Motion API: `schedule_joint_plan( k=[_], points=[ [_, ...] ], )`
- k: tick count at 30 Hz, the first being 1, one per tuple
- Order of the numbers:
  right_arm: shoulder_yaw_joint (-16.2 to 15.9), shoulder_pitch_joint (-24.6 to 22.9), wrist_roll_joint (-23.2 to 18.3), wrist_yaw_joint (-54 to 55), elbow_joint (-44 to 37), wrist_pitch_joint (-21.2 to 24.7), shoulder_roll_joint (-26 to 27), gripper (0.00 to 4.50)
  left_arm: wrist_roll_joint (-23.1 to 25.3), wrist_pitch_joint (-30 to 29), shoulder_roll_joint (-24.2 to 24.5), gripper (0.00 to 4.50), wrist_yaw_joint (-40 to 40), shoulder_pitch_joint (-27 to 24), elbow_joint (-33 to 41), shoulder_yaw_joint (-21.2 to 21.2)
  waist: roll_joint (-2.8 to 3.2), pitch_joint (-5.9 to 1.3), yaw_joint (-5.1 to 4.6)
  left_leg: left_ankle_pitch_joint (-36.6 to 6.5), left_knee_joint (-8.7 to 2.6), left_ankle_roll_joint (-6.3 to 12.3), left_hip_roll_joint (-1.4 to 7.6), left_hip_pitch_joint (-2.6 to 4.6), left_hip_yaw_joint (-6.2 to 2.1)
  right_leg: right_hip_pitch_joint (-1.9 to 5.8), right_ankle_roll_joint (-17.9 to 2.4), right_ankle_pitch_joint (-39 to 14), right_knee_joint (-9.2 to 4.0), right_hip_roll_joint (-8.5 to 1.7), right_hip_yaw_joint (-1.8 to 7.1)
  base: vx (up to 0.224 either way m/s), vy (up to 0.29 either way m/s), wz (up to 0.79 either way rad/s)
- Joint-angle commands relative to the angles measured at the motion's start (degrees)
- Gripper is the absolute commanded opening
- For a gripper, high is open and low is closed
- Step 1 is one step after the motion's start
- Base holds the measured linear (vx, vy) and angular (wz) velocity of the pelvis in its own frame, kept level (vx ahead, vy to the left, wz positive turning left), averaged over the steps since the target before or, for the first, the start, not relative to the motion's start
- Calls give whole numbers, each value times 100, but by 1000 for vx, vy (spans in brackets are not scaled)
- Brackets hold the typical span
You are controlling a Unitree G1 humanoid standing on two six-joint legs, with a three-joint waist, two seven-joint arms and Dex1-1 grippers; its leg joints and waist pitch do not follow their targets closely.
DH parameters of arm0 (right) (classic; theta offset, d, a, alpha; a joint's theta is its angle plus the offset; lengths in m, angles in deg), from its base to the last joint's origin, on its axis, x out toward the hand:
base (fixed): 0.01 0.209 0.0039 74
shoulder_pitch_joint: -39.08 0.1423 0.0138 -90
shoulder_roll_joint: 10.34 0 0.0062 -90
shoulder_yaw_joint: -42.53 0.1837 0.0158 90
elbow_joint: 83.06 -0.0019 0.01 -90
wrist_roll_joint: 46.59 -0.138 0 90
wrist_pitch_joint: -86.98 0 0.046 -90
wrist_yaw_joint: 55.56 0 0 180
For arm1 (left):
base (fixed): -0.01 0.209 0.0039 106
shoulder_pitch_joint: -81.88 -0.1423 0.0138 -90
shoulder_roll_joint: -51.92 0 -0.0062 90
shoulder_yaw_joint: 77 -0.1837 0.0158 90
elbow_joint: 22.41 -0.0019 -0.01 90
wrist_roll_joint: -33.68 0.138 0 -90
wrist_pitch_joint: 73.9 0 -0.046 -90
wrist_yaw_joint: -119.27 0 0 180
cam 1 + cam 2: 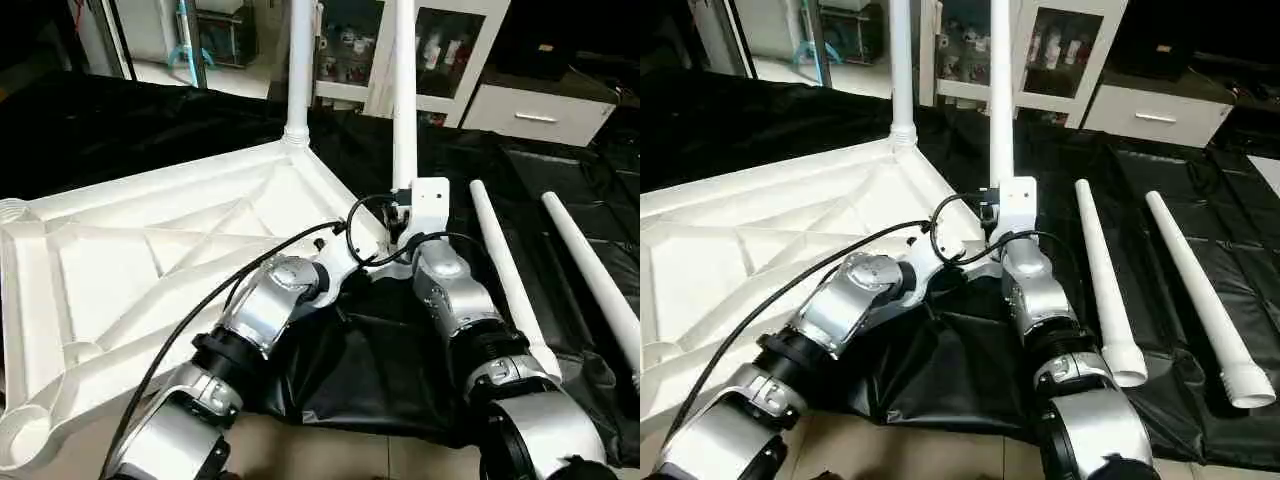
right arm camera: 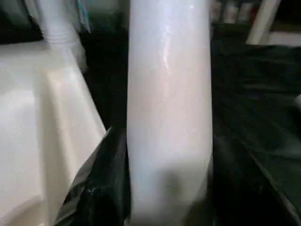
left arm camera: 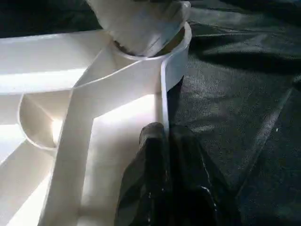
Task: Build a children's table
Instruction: Insert table leg to table base
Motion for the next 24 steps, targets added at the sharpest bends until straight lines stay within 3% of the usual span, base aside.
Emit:
schedule_joint_plan(
  k=[1, 2, 3, 5, 7, 10, 15, 16, 19, 23, 24],
  points=[
    [354, -128, -501, -492, -570, -18, -148, 186, -170, 912, 175, 0, 572, -65, 461, -132, -20, -391, 26, -897, -439, 324, 258, -14, -79, 351, -1004, -365, -397, -353, 298, 0, 0, 0],
    [482, -224, -938, -945, -1208, 259, -265, 186, -170, 1282, 426, 0, 921, -171, 466, -258, 32, -407, 49, -753, -416, 390, 257, 16, -72, 341, -1062, -128, -370, -353, 304, 0, 0, 0],
    [496, -238, -999, -1010, -1293, 314, -286, 186, -173, 1328, 459, 0, 970, -184, 461, -272, 21, -414, 39, -386, -392, 569, 247, -6, -63, 363, -1202, 362, -319, -335, 307, 0, 0, 0],
    [526, -328, -1223, -1302, -1680, 530, -414, 186, -176, 1558, 603, 0, 1166, -217, 407, -323, 45, -454, 92, 240, -319, 826, 236, 34, -30, 334, -1503, 1113, -225, -310, 306, 0, 0, 0],
    [522, -407, -1359, -1578, -1929, 677, -557, 186, -128, 1730, 711, 0, 1268, -181, 285, -356, 82, -436, 129, 362, -299, 925, 242, 55, 4, 290, -1644, 1227, -208, -289, 305, 0, 0, 0],
    [527, -612, -1651, -2035, -2408, 988, -763, 186, -162, 1999, 840, 0, 1506, -133, 139, -369, 69, -413, 156, 66, -321, 865, 252, 48, 8, 315, -1630, 824, -239, -306, 313, 0, 0, 0],
    [511, -1012, -2140, -2614, -3210, 1583, -1014, 186, -182, 2385, 962, 0, 1588, -95, -78, -352, 67, -400, 223, -348, -359, 579, 264, 62, 9, 328, -1484, 271, -291, -324, 326, 0, 0, 0],
    [494, -1120, -2252, -2711, -3424, 1742, -1084, 186, -236, 2416, 969, 57, 1577, -93, -119, -279, 54, -398, 229, -378, -361, 527, 265, 61, 12, 328, -1440, 239, -292, -326, 330, 0, 0, 0],
    [467, -1378, -2524, -2867, -3949, 2141, -1274, 186, -706, 2269, 925, 57, 1785, -103, -99, 152, 6, -385, 229, -458, -367, 430, 246, 58, 36, 326, -1390, 14, -314, -331, 343, 0, 0, 0],
    [473, -1537, -2609, -2956, -4246, 2345, -1374, 186, -1337, 2099, 869, 96, 1921, -98, 115, 662, 0, -386, 229, -588, -365, 346, 253, 47, 36, 313, -1365, -262, -321, -346, 339, 0, 0, 0],
    [470, -1587, -2601, -2944, -4341, 2383, -1382, 186, -1643, 1966, 837, 98, 1850, -46, 233, 968, 13, -390, 231, -561, -360, 341, 253, 50, 38, 307, -1361, -275, -320, -348, 341, 0, 0, 0]
  ],
)
